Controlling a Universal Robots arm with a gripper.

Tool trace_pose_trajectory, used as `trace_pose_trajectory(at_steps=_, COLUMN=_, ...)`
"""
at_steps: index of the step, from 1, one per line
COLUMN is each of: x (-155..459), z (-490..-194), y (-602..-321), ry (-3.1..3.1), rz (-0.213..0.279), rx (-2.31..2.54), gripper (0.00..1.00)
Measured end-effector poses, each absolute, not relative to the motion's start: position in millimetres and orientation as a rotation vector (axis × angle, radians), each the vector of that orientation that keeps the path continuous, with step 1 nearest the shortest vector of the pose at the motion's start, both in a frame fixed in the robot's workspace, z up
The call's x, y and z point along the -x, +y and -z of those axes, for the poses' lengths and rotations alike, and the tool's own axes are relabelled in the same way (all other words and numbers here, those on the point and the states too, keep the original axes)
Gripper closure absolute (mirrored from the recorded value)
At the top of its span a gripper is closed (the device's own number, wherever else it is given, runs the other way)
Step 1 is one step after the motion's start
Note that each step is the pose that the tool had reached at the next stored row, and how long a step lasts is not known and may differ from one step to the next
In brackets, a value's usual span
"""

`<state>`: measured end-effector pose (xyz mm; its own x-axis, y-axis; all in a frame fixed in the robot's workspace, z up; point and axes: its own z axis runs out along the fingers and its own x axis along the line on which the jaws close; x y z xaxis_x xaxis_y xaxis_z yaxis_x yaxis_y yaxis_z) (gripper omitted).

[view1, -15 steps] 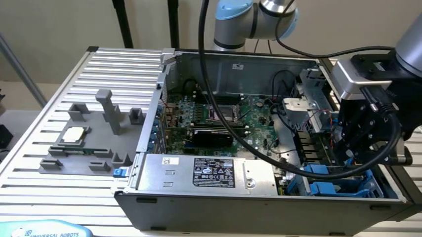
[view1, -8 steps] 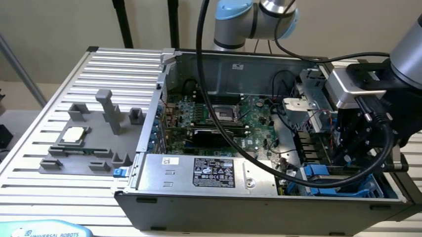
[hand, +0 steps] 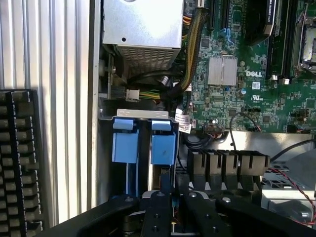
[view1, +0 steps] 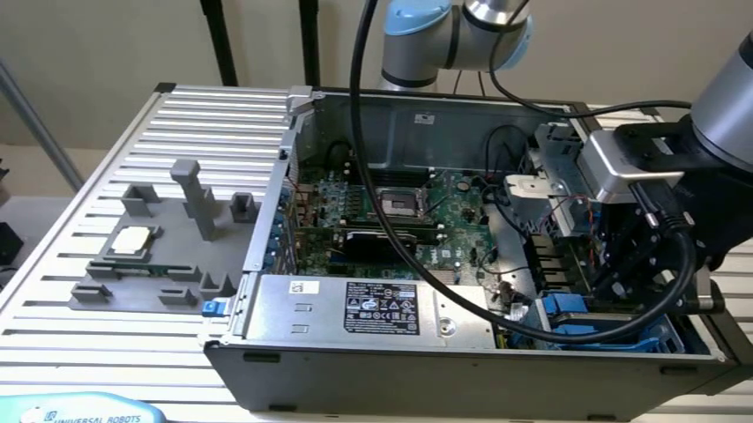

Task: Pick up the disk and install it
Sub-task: 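Insert the second disk wire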

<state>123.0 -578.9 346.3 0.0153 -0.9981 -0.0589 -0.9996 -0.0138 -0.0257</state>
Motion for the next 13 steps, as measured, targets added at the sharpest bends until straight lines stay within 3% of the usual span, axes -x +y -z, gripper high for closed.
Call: trace_pose_trajectory(at_steps=13, x=-126.5, z=-343.5, y=-579.3, ry=2.181, rz=-0.036, rx=2.177, gripper=0.84)
